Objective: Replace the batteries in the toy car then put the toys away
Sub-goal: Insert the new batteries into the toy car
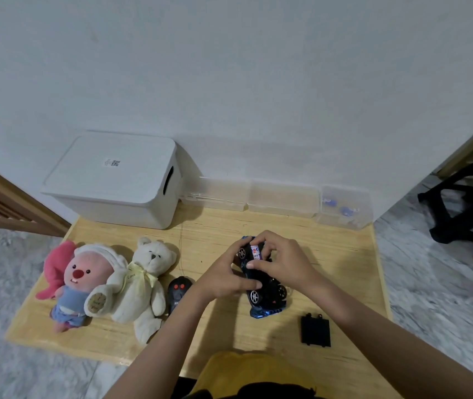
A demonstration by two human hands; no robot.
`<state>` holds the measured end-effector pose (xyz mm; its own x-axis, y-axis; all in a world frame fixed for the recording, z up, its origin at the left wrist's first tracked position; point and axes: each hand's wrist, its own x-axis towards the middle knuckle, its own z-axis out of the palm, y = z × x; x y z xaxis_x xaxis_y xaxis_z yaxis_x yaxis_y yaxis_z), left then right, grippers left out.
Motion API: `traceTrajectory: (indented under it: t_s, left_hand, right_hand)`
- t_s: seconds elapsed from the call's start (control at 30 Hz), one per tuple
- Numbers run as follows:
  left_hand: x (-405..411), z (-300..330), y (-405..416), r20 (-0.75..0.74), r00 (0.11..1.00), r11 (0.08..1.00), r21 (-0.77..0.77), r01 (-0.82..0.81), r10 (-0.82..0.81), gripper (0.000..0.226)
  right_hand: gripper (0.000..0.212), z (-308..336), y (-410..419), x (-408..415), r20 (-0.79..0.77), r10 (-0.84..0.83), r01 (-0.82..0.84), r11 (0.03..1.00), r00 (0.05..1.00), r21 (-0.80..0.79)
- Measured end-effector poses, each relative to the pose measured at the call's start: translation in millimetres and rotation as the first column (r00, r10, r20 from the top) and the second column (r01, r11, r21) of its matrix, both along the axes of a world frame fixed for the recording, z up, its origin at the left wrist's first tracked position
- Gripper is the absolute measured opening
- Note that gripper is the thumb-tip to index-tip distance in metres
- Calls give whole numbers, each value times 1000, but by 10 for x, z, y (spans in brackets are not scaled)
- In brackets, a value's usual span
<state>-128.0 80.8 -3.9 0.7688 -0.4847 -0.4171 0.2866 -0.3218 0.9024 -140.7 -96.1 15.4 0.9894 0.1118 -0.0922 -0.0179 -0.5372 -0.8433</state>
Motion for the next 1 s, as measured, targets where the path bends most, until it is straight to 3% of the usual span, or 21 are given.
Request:
traceTrajectory:
  t_s: [0.33,0.6,0.87,1.0]
  left_hand:
    - [-33,65,2,-81,996,997,-65,-32,26,93]
    - [-47,131,-50,-116,992,983,-183,21,-42,100]
    - [-28,212,-51,-132,988,988,-141,67,-86,112]
    - [14,251,-7,-202,978,988,-153,16,-47,99]
  right_hand:
    - [32,-54,-93,-84,32,-44,42,997,999,58]
    - [29,22,-75,-89,107,-57,46,994,993,99]
    - [25,106,-97,-84,62,42,-45,997,997,55]
    - [22,173,-121,-76,77,142,-140,989,987,-38]
